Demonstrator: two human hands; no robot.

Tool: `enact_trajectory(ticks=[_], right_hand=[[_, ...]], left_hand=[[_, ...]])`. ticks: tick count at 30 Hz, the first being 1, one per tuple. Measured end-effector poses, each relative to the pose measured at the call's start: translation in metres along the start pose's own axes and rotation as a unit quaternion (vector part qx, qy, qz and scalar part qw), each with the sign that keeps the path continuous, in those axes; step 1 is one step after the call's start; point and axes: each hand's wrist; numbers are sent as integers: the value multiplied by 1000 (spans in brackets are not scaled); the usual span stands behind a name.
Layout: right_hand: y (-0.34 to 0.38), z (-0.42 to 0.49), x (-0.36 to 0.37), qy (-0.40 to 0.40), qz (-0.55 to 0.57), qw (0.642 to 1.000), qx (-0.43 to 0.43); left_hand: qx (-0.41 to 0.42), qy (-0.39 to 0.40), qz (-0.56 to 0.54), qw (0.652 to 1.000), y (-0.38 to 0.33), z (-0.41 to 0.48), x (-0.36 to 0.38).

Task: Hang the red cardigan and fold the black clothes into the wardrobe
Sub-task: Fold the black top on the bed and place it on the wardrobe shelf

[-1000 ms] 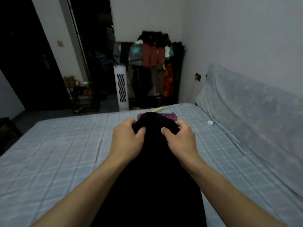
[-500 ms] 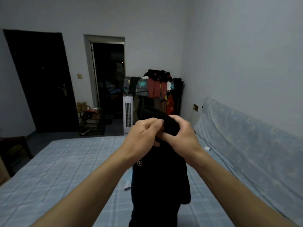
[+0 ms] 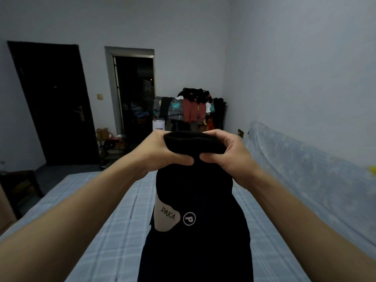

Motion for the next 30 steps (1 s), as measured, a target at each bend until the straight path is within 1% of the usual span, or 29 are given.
enact_trajectory(ticks=[3, 6, 8, 12, 15, 16, 18, 21, 23, 25, 28, 30], right_hand=[[1, -5, 0, -15, -2, 1000, -6], [1, -16, -1, -22, 1, 1000, -17], [1, -25, -4, -20, 6, 1000, -20], [-14, -56, -17, 28, 25, 999, 30], [-34, -82, -18, 54, -26, 996, 66], [-42, -90, -16, 65, -48, 994, 69], [-58, -106, -11, 71, -54, 994, 64], [-80, -127, -4, 60, -43, 996, 50], [-95, -140, 3, 47, -52, 995, 70], [-109, -150, 8, 30, -81, 993, 86], [-119, -150, 4, 1, -156, 985, 80], [-121, -143, -9, -35, -168, 981, 87]], left_hand=[[14, -24, -8, 1000, -2, -4, 9], [34, -27, -5, 999, -3, -7, 13], [41, -16, -2, 999, -7, -10, 14], [51, -6, 7, 999, -13, -14, 15], [41, -29, -10, 999, -15, -13, 13], [40, -36, -14, 998, -16, -13, 12], [44, -43, -5, 998, -21, -13, 10], [53, -64, 19, 996, -30, -13, 6], [57, -85, 26, 994, -35, -13, 3], [58, -100, 32, 993, -37, -13, -1], [53, -118, 38, 991, -34, -15, -12], [40, -128, 31, 990, -25, -16, -23]])
Point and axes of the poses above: each hand's wrist, its own z-axis towards the middle knuckle, its own x-axis out of the palm, y = z × x, and after that the axes turned 13 degrees about -x, right-handed
